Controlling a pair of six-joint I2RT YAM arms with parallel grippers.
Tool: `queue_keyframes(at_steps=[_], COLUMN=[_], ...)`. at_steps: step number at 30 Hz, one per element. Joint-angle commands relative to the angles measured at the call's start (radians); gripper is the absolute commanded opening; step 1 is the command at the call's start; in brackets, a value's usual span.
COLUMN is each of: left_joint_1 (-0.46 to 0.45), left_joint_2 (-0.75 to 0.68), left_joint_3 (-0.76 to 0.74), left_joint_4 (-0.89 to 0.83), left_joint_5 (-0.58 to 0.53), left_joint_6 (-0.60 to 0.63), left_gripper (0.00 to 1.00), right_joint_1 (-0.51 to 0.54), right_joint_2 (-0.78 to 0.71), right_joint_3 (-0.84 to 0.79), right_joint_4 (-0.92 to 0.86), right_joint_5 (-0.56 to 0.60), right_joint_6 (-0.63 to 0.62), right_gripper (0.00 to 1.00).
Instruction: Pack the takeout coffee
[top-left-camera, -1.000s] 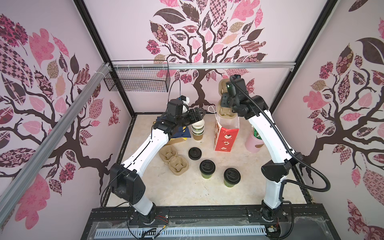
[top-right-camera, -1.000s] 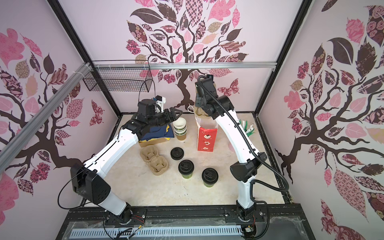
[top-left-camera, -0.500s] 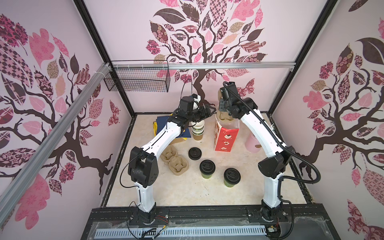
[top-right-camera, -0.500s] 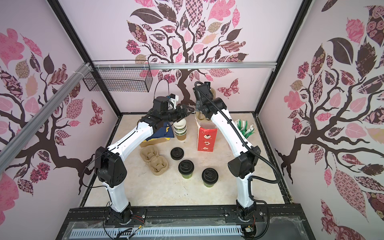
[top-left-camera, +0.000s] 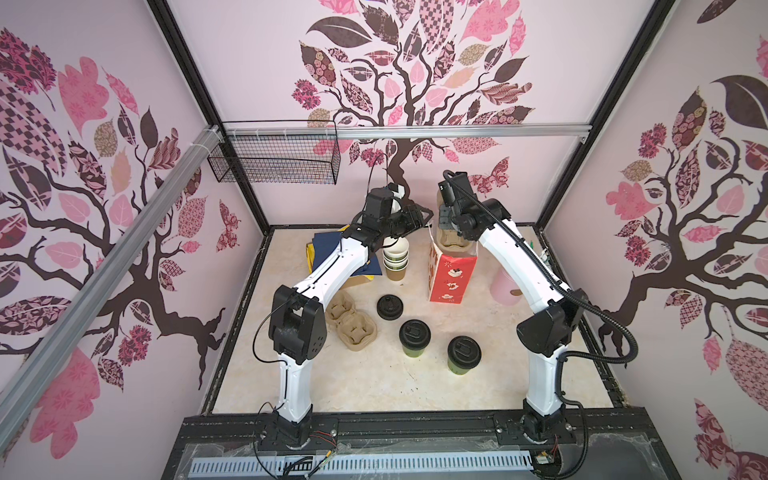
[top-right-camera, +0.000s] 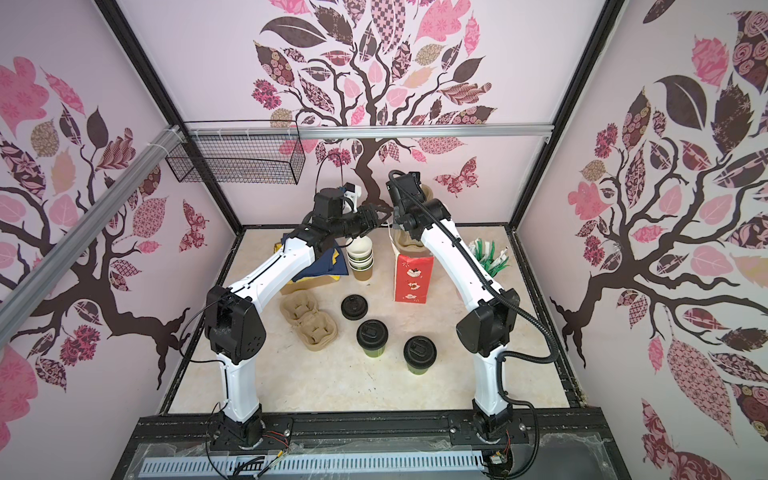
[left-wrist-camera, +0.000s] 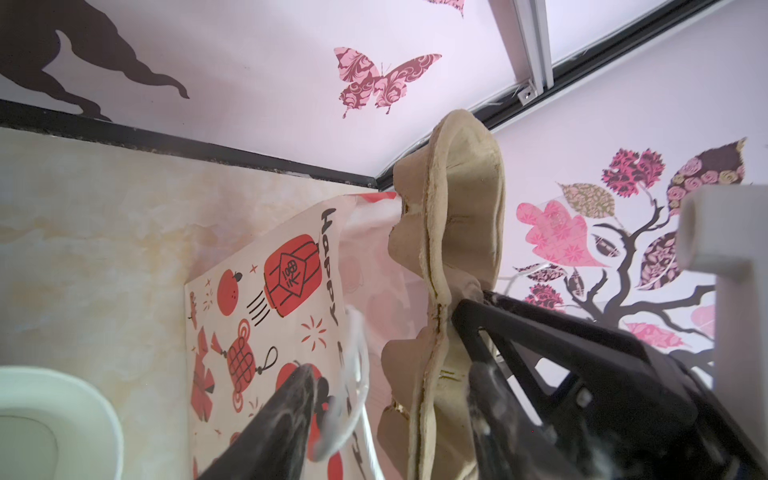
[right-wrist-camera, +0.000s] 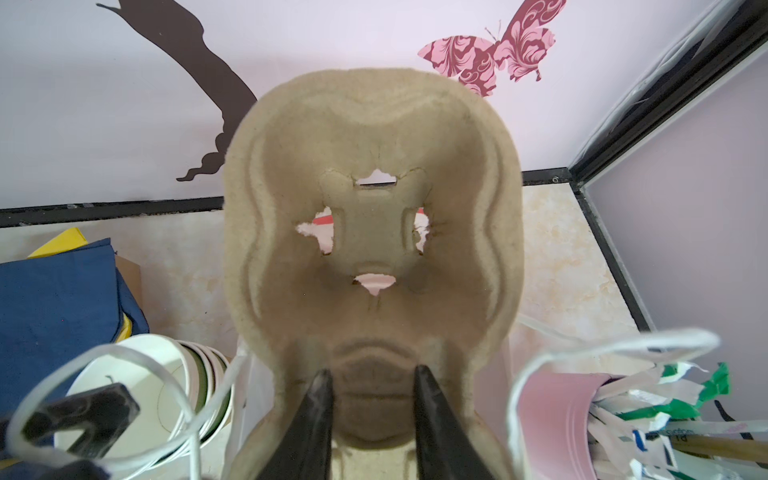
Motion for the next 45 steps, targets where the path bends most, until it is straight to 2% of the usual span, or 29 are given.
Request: queue_keyframes(at_steps=[1,16,25,33,40,45], left_joint_1=[0.0,0.0,-0.002,-0.015,-0.038,-0.051], left_joint_2=[0.024,0.041,-0.001,-0.056,-0.114,-0.132], left_joint_3=[0.051,0.051,0.012,-0.056,-0.163,-0.214], left_joint_4=[0.003,0.002,0.027,0.054,0.139,0.182], left_joint_5=[-0.012,0.0,-0.009,-0.025,-0.069,-0.078], left_joint_6=[0.009,0.001,-0.038,-0.109,-0.269,-0.355], left_gripper=[0.55,0.16,0.0,0.0,0.0,0.0], right_joint_1=[-0.007,-0.013,-0.016,-0.022,-0.025,-0.024], right_joint_2=[0.019,0.021,0.03,0.032,0.025,0.028], right_joint_3=[0.01,0.042,0.09,0.101,0.089,0.084], right_joint_4=[-0.007,-0.096,-0.175,-0.209,-0.217,-0.2], right_joint_5=[0.005,-0.034,-0.089,-0.105,-0.074,-0.092], right_joint_6=[-0.007,-0.002,0.0,0.0,0.028,0.041], right_gripper=[0.08,0.08,0.08,0.08,0.08,0.08])
